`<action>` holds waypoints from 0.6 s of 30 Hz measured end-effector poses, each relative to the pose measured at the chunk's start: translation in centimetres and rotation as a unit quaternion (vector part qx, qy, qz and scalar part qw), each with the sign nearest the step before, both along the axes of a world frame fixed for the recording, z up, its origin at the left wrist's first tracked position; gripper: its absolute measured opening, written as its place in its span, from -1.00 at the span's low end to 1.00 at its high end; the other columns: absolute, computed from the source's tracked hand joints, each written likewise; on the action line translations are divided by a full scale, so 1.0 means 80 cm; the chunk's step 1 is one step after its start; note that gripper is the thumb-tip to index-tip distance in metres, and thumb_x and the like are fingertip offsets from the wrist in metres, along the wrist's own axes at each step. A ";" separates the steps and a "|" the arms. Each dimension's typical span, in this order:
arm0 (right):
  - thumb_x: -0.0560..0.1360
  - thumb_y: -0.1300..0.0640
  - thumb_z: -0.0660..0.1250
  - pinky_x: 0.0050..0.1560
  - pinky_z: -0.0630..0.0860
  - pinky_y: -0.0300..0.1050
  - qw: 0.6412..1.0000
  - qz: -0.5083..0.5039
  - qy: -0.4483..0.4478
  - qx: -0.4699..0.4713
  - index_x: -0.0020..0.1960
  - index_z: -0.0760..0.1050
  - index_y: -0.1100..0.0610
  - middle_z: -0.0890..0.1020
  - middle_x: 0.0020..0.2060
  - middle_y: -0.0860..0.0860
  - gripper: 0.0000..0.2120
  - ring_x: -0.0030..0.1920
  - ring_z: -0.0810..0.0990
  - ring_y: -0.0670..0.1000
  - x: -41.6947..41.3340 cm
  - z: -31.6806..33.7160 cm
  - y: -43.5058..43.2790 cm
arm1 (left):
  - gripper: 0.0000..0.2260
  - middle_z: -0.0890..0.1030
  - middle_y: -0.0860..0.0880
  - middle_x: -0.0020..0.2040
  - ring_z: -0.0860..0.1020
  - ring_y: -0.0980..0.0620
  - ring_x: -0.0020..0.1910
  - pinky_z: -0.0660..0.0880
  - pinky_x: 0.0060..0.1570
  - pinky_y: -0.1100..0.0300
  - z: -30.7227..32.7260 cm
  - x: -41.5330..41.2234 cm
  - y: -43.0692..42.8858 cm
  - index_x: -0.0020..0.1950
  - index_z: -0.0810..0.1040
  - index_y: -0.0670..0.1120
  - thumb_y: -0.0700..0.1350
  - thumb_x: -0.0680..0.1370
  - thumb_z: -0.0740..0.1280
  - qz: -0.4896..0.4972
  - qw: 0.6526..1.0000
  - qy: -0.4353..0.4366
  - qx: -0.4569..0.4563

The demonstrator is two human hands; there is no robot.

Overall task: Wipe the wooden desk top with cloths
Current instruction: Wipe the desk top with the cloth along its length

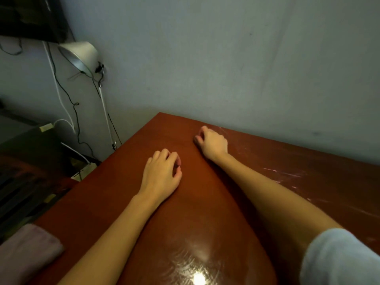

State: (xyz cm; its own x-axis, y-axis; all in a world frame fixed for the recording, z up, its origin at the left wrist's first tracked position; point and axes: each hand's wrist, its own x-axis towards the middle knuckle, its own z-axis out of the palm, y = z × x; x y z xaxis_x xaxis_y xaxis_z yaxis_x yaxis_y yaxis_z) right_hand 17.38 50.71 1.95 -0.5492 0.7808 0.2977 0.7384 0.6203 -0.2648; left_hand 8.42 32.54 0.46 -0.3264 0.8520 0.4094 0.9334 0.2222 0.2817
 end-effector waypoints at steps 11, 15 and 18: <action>0.58 -0.12 0.19 -0.19 0.38 -0.07 0.997 0.057 -0.046 0.021 0.00 0.43 0.05 0.59 -0.10 0.03 -0.76 -0.09 0.57 0.13 0.101 0.010 0.051 | -0.91 0.46 0.07 -0.01 0.43 0.07 0.01 0.45 0.01 0.14 -0.001 0.000 0.001 0.03 0.48 0.04 -0.04 0.53 0.27 -0.009 1.000 -0.006 0.006; 0.61 -0.03 0.13 -0.04 0.45 0.05 0.993 -0.107 -0.054 0.020 0.14 0.39 0.21 0.58 0.09 0.22 -0.69 0.07 0.56 0.27 0.056 0.003 0.073 | -0.91 0.46 0.06 -0.02 0.43 0.05 0.00 0.45 -0.01 0.13 0.002 0.001 0.001 0.02 0.48 0.03 -0.06 0.52 0.27 -0.014 1.000 -0.004 0.007; 0.61 -0.04 0.12 -0.03 0.45 0.06 0.997 -0.053 -0.058 0.027 0.17 0.37 0.19 0.56 0.12 0.21 -0.69 0.08 0.56 0.27 0.026 0.004 0.049 | -0.90 0.46 0.07 -0.01 0.43 0.06 0.01 0.45 0.00 0.13 0.001 0.000 0.001 0.03 0.47 0.04 -0.04 0.53 0.26 -0.011 1.000 -0.007 -0.001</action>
State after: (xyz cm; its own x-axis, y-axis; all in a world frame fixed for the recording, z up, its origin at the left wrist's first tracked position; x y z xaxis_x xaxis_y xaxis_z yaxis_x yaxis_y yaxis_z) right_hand 19.44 54.65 2.29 -0.4972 0.8209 0.2809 0.8242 0.5480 -0.1427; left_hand 8.40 32.60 0.54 -0.3134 0.8595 0.4038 0.9339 0.2021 0.2949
